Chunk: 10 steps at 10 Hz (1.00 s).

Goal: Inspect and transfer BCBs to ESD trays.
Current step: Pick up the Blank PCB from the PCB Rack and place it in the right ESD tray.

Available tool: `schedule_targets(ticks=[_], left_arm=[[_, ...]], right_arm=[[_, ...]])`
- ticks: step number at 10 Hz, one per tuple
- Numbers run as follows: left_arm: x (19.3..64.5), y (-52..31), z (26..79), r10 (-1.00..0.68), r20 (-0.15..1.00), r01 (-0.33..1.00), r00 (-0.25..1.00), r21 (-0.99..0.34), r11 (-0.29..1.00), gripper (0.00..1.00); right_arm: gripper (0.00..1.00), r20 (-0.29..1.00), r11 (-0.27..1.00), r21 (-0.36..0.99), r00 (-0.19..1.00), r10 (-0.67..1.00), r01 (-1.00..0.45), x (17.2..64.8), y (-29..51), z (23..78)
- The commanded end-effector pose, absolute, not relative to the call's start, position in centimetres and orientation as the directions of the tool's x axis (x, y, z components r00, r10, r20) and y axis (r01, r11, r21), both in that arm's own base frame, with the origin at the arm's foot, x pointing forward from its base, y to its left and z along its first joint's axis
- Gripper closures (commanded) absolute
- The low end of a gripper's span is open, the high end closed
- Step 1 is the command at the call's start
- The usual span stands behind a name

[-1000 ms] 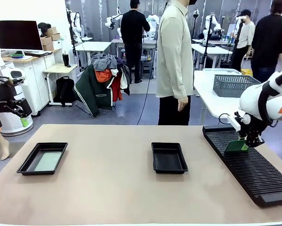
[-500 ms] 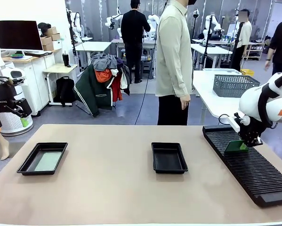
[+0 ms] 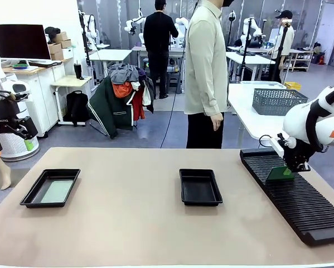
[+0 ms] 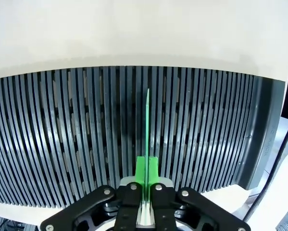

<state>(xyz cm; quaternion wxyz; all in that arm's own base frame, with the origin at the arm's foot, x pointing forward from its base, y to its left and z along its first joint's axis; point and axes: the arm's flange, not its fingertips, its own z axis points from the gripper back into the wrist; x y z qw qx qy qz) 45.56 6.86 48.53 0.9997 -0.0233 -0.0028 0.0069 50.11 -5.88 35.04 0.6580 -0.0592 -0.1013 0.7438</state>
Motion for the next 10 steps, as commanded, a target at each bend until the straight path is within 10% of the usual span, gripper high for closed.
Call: schedule_targets(ticks=[1,10], left_arm=[[45.6,6.9,48.3,0.017,0.015,-0.017,1.000,-0.051,0.999,0.00],[45.6,6.9,48.3,0.017,0.015,-0.017,1.000,-0.051,0.999,0.00]], right_arm=[[1.00,0.057,-0.097,-0.253,-0.115,0.992,-0.963,49.3,-6.0,36.0],[0.99,0.070,-0.119,-0.072,-0.124,0.990,-0.990,43.3,-5.7,57.4]])
